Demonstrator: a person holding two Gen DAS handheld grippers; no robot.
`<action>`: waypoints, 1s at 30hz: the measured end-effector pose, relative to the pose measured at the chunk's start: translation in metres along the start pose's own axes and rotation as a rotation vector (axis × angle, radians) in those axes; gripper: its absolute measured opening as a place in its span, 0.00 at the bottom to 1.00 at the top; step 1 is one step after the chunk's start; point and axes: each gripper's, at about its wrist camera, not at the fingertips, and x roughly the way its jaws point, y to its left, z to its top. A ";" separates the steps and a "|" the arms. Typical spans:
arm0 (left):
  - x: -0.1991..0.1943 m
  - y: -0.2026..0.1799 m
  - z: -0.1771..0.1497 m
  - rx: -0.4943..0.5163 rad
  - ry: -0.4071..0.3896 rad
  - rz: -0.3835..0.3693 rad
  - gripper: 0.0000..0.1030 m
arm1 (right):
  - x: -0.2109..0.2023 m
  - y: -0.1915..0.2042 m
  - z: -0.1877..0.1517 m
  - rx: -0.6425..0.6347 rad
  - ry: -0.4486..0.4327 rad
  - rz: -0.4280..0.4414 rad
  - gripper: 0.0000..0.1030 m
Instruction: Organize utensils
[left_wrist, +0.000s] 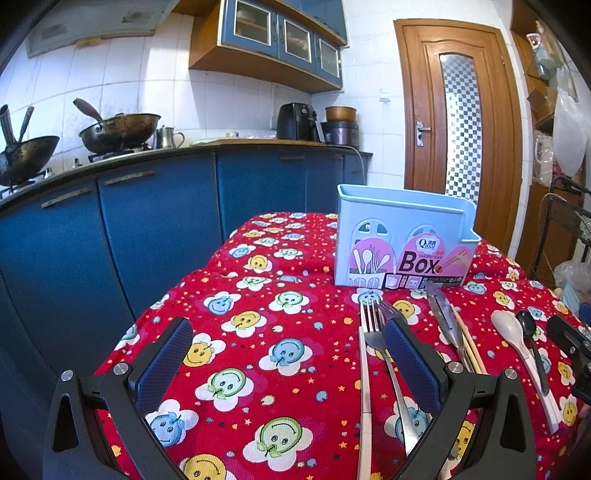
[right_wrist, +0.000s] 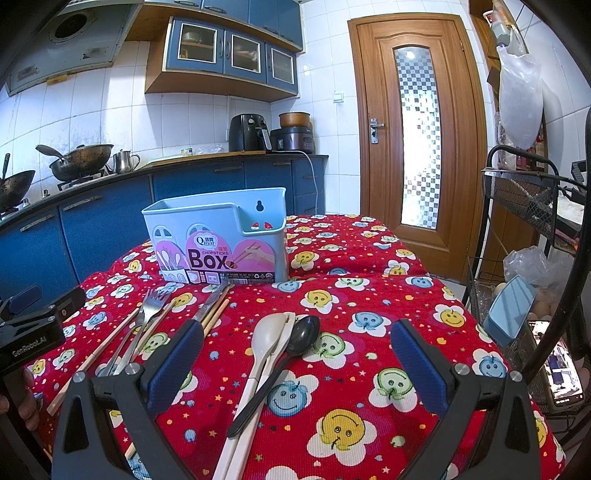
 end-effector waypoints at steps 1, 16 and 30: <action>0.001 0.000 0.000 0.006 0.008 -0.013 1.00 | 0.000 0.000 0.000 -0.001 0.003 0.000 1.00; 0.025 -0.006 0.013 0.112 0.246 -0.116 1.00 | 0.008 0.000 0.016 -0.030 0.168 -0.001 1.00; 0.047 -0.022 0.017 0.306 0.491 -0.152 0.92 | 0.049 -0.028 0.027 0.088 0.558 0.096 0.67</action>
